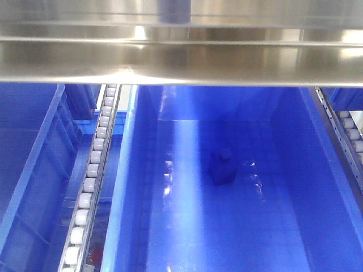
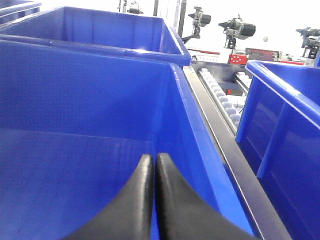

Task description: Pour parts from conveyor to right shelf

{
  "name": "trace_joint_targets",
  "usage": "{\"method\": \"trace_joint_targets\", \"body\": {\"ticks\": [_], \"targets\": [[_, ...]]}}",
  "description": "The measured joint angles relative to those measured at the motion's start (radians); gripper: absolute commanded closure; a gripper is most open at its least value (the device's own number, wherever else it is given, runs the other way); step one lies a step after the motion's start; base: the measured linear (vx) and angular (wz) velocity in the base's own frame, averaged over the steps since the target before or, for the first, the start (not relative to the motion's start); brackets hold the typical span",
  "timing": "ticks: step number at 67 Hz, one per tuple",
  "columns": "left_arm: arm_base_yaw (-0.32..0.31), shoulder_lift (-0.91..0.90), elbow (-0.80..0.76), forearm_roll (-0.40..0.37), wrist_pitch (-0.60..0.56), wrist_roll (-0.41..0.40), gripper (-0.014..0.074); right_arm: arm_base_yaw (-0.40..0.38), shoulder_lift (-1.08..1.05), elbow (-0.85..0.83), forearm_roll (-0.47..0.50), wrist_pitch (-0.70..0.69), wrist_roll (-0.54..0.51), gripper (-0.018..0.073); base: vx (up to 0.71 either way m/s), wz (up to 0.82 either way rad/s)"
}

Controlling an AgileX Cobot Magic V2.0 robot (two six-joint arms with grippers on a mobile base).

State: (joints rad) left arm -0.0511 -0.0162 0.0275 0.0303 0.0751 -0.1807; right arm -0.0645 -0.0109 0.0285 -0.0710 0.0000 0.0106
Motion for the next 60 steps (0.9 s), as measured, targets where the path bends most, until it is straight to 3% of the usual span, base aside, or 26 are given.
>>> {"method": "trace_joint_targets", "body": {"ticks": [60], "targets": [[0.0,0.0,0.0,0.0,0.0,0.0,0.0603,0.0,0.0,0.0,0.001,-0.057,-0.003,0.0568,0.0,0.0]]}}
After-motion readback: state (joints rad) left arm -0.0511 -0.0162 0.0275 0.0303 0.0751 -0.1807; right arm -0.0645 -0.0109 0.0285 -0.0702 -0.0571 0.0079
